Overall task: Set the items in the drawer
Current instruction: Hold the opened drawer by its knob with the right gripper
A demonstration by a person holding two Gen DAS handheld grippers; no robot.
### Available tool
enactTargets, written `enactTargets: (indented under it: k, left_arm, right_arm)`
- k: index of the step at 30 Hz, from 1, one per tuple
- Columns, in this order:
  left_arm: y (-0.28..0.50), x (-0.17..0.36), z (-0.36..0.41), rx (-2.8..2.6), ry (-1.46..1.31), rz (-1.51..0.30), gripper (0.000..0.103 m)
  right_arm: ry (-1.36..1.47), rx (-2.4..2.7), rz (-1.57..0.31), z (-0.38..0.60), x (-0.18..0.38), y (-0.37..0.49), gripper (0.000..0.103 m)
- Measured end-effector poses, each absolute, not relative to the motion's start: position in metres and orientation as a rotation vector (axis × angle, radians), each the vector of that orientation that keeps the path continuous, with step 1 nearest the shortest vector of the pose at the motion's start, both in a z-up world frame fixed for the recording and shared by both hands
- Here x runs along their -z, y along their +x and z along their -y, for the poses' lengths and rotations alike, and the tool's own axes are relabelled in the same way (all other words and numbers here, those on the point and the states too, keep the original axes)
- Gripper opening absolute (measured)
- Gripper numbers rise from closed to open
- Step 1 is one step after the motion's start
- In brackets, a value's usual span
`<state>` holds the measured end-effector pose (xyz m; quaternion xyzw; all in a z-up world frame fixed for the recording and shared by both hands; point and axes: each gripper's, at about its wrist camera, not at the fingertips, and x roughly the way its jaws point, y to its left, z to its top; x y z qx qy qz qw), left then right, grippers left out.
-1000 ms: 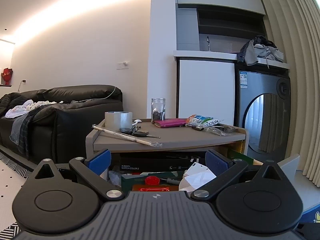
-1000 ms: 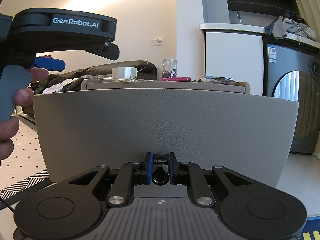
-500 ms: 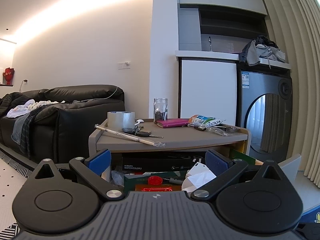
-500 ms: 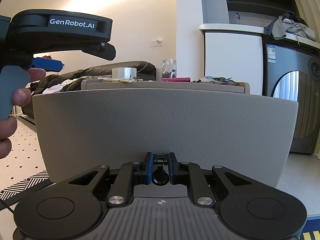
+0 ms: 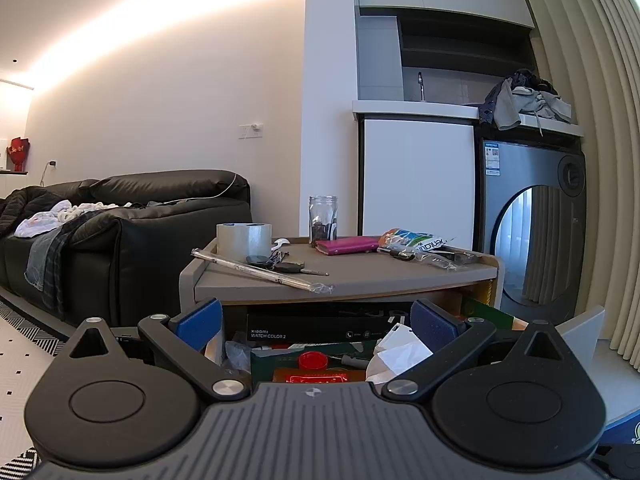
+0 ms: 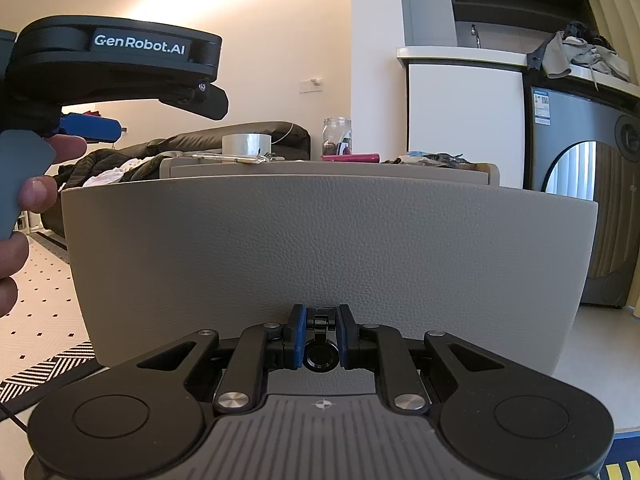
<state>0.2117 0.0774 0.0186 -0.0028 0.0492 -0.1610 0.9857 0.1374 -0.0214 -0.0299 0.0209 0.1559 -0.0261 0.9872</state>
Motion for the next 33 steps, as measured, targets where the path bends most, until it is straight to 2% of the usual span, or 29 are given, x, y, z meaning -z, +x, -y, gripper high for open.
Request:
enactTargets:
  k: [33]
  left_arm:
    - [0.218, -0.015, -0.086, 0.323, -0.004, -0.104, 0.103]
  right_arm:
    - [0.05, 0.029, -0.338, 0.026, 0.026, 0.14, 0.017]
